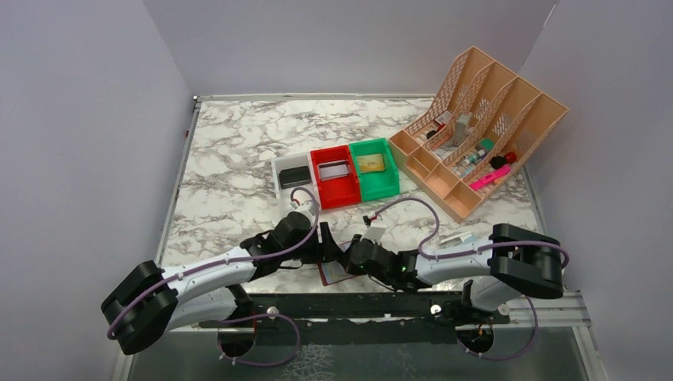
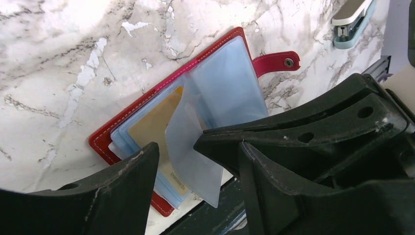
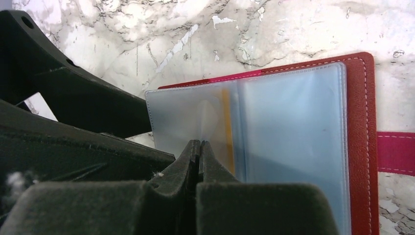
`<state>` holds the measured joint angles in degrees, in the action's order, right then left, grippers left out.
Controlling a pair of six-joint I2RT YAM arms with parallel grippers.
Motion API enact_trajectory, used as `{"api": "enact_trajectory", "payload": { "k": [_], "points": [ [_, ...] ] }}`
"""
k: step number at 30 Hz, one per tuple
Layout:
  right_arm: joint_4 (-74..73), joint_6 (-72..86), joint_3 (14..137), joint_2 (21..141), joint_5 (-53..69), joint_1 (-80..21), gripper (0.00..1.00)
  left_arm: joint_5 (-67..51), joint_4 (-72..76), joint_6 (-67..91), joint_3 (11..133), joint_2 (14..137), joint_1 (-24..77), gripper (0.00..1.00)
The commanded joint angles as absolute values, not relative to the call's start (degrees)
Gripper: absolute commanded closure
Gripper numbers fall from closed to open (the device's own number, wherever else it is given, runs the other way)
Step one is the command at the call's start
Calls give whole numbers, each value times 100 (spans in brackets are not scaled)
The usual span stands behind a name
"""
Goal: Take the credit cards out of the card holder
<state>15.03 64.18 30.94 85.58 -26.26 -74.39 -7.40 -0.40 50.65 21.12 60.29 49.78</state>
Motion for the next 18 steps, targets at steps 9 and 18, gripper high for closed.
{"api": "enact_trajectory", "payload": {
  "k": [9, 18],
  "points": [
    [1635, 6723, 2847, 8299, -2795, -7426, 93, -781, 1569, 5833, 1604, 5892, 5087, 44],
    [1185, 7014, 2657, 7820, -3206, -7425, 74, -1046, 1664, 5740, 1648, 6120, 5127, 46]
  ]
}}
